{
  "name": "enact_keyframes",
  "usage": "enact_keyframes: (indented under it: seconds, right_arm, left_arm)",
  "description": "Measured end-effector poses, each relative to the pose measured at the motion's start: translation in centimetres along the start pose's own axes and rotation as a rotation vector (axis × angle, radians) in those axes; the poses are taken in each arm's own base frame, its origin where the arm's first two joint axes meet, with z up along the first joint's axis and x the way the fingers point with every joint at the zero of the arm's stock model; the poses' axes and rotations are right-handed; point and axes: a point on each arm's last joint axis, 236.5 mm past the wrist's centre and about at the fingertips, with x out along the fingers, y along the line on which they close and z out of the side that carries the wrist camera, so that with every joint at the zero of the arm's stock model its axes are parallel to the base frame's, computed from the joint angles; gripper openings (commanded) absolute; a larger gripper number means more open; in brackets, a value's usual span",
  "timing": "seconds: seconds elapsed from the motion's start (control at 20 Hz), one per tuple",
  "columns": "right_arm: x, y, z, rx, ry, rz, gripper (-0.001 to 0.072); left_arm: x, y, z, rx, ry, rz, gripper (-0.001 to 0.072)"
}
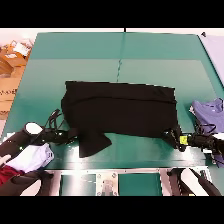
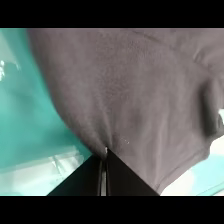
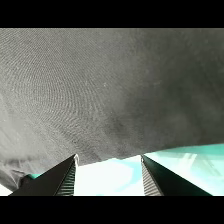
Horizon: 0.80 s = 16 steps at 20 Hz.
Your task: Fold the shirts.
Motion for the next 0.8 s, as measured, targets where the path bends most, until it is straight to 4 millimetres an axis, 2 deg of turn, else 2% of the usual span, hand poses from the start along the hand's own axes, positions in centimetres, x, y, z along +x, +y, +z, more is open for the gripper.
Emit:
enact_keyframes:
  seconds: [0.05,0.1,0.15,0.2,0.35,0.4,0.45,0.5,0.7,0.75,0.8]
  right_arm:
    - [0.0,0.0,0.1,0.001,-0.004,-0.001,0.0478]
    - [0.0,0.0,0.2,0.002,-0.011,0.000,0.0413]
    - [0.1,-0.1,0.7,0.005,-0.030,-0.001,0.0264]
    - [0.1,-0.2,1.3,0.009,-0.060,-0.001,0.0212]
    - [0.2,0.2,3.0,0.040,-0.136,0.027,0.0218]
    - [0.1,0.3,3.6,0.042,-0.163,0.030,0.0310]
    - [-0.1,0.4,4.1,0.043,-0.180,0.033,0.0438]
    - [-0.3,0.6,4.6,0.042,-0.200,0.037,0.0468]
    - [-0.6,0.4,5.2,0.023,-0.219,0.018,0.0451]
    - [-0.6,0.3,5.1,0.021,-0.218,0.014,0.0314]
    - [-0.5,-0.1,5.1,0.014,-0.219,-0.002,0.0051]
  left_arm:
    - [0.0,-0.2,-0.5,0.015,0.025,-0.003,0.0032]
    - [-0.1,-0.4,-0.7,0.029,0.037,-0.006,0.0031]
    - [-0.2,-0.5,-0.9,0.046,0.049,-0.004,0.0031]
    - [-0.3,-0.7,-0.9,0.066,0.057,0.000,0.0031]
    - [-1.1,-1.4,-0.5,0.127,0.074,0.011,0.0031]
    - [-1.4,-1.5,-0.3,0.147,0.079,0.019,0.0031]
    - [-1.7,-1.6,-0.2,0.166,0.084,0.031,0.0031]
    - [-1.9,-1.6,-0.1,0.179,0.089,0.039,0.0031]
    - [-2.4,-1.5,-0.1,0.201,0.108,0.060,0.0031]
    - [-2.4,-1.5,-0.1,0.206,0.111,0.064,0.0031]
    - [-2.5,-1.5,-0.1,0.208,0.112,0.065,0.0031]
